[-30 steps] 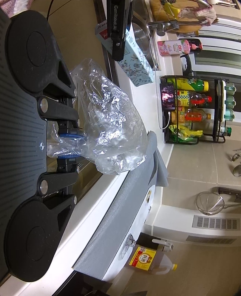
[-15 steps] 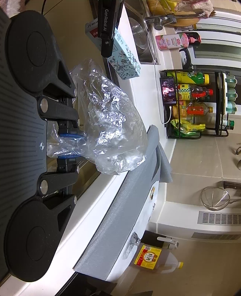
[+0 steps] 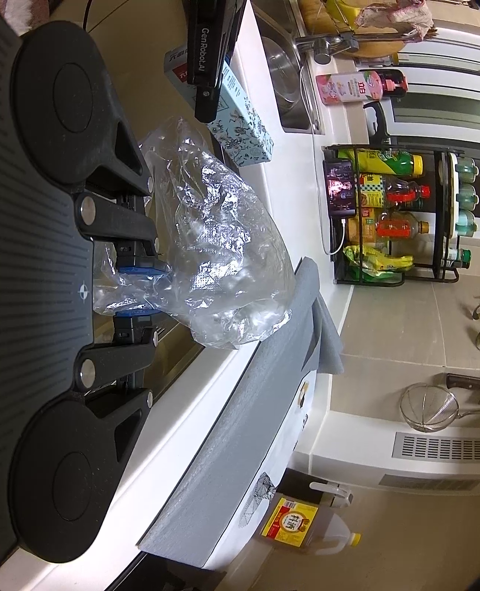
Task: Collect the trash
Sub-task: 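Carry the box and bag down over the bin with both tools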
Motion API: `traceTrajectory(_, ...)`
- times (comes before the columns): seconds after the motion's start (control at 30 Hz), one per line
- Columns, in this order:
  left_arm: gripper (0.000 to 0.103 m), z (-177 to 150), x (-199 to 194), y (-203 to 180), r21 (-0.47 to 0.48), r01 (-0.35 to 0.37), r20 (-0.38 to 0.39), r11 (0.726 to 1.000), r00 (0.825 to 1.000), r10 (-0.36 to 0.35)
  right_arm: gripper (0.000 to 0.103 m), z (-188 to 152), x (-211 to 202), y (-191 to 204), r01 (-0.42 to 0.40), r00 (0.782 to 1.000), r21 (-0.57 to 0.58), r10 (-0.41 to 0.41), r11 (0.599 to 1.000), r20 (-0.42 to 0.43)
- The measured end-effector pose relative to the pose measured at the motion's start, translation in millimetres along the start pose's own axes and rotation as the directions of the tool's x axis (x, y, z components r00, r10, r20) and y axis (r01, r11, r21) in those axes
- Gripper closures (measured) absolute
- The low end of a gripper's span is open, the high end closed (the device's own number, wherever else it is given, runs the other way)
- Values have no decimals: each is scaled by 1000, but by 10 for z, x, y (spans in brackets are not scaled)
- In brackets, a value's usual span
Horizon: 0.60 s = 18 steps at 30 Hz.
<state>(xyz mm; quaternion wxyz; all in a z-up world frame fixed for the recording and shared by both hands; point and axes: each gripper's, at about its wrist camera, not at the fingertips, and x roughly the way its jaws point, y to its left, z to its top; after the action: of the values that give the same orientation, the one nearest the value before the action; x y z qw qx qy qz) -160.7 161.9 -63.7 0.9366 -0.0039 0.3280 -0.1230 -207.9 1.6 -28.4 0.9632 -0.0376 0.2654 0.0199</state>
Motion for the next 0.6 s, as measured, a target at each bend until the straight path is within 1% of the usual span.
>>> traceTrajectory(0.3,72,-10,139,0,11,7,-33,1000,999,-6,85,56,122,65,-30,1000,-25,30,999,-8)
traceTrajectory(0.43,72,-15,285,-19,4,19,-59,1000,998,-19,85,69,289,99,-43,998,-20,42,999,-37)
traceTrajectory(0.6,72,3,399,-34,4,31,-72,1000,997,-30,85,90,472,65,-46,996,22,47,999,-81)
